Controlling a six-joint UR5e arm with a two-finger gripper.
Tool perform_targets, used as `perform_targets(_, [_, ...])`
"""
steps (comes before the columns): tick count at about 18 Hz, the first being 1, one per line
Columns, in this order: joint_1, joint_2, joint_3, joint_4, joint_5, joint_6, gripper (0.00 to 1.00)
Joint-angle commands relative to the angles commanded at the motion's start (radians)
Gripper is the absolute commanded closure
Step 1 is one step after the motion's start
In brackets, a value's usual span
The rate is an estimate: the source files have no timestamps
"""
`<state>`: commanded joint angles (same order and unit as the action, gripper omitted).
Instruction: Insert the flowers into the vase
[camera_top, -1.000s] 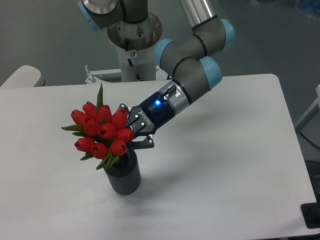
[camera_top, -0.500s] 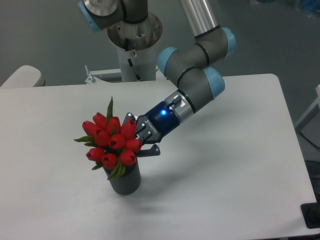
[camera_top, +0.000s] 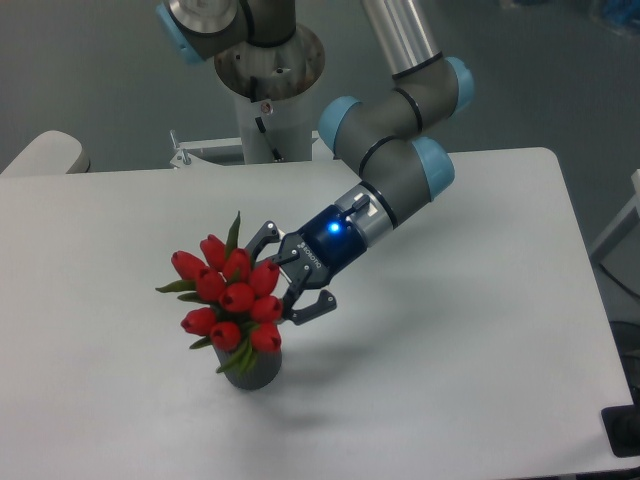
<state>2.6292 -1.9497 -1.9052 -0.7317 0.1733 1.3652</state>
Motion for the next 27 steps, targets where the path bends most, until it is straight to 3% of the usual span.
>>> perform_targets(10, [0.023,0.005,0.002,0.002,0.006,0.012,0.0])
perform_targets(17, [0.104,0.025,0.002,0.002,0.02,0.075,0.0])
perform_targets(22, [0.153,0.066,-0.044,0.005,0.023,0.112,0.0])
perform_targets(25, [0.163,0.087,-0.035,0.006,0.131,0.11,0.0])
perform_targets(27, [0.166,0.109,0.01,0.005,0.242,0.098,0.0])
